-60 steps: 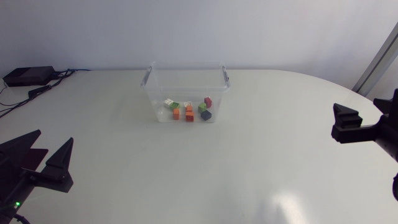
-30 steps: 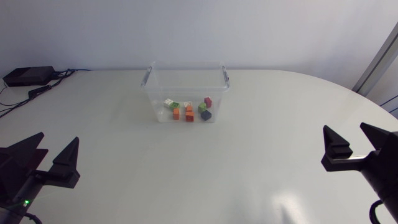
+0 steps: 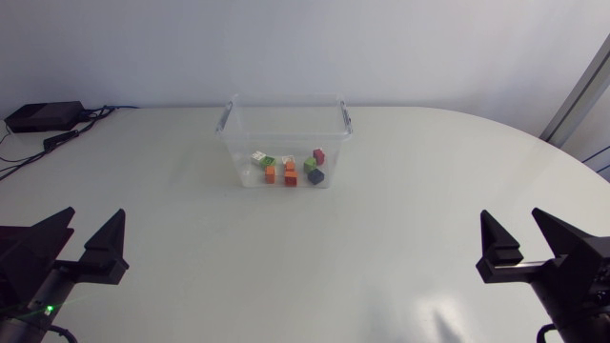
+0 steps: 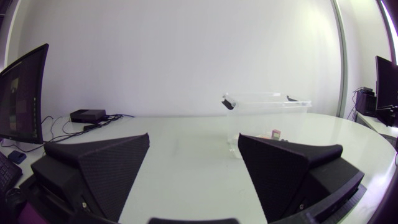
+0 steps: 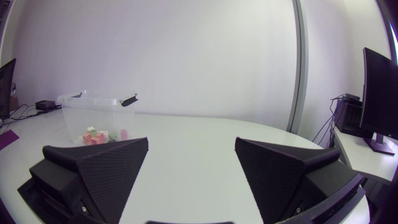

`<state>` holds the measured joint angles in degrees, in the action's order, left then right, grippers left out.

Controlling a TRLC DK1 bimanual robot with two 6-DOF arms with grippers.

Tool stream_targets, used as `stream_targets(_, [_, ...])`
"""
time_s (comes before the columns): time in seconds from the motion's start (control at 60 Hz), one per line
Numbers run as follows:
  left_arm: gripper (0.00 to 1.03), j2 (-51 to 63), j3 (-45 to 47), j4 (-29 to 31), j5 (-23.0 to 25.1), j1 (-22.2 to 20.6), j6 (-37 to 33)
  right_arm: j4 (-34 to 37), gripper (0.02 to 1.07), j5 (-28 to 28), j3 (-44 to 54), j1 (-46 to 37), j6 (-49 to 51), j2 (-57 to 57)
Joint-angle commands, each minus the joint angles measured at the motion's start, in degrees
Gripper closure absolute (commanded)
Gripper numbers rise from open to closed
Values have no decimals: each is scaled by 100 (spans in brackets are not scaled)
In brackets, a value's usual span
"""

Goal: Place the duplo bricks in the container

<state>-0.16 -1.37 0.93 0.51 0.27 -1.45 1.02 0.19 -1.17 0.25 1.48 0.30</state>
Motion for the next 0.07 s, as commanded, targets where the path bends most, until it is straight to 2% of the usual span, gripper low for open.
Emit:
stream_targets(0.0, [4, 16, 137, -93, -51, -27, 145, -102, 6, -19, 117, -25, -148, -30])
stream_targets(0.05, [4, 16, 137, -93, -51, -27, 145, -102, 6, -19, 117, -25, -148, -30])
